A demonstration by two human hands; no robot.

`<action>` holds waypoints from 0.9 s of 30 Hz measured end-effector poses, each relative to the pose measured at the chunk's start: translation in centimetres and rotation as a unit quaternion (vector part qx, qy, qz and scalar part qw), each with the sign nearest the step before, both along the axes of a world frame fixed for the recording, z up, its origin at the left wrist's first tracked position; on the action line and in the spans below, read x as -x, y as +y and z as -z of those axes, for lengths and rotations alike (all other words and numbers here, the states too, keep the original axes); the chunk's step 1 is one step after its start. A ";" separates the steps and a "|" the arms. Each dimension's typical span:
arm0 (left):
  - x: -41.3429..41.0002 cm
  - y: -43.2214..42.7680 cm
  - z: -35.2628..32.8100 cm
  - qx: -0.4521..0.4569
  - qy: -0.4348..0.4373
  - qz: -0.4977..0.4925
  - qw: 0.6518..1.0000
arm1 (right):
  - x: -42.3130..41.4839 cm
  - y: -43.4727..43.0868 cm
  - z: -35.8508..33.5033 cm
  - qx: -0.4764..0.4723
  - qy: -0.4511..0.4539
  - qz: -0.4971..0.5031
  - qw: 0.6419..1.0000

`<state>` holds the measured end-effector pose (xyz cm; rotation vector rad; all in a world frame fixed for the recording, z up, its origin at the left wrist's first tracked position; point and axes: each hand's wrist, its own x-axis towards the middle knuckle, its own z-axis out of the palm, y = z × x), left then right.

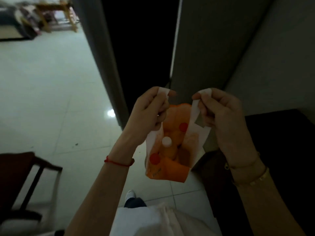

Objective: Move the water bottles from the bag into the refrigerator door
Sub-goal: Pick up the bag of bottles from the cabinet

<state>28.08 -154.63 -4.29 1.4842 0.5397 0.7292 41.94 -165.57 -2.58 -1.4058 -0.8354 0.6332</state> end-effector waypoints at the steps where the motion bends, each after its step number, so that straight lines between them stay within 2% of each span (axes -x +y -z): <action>1: 1.3 0.4 0.3 0.004 0.005 -0.013 1.000 | 0.9 0.7 0.3 0.005 0.004 -0.017 1.000; 6: 7.1 2.5 1.4 0.017 0.018 -0.053 0.998 | 5.8 4.4 1.4 0.030 0.012 -0.080 0.996; 9: 10.4 4.3 1.7 0.027 0.030 -0.075 0.996 | 8.9 7.0 2.1 0.054 0.011 -0.086 0.995; 19: 20.6 13.8 2.3 0.042 0.053 -0.043 0.997 | 20.0 16.1 3.9 0.092 0.052 -0.045 0.993; 27: 24.6 21.7 3.2 0.045 0.067 0.012 0.997 | 25.8 21.9 5.3 0.108 0.098 0.022 0.989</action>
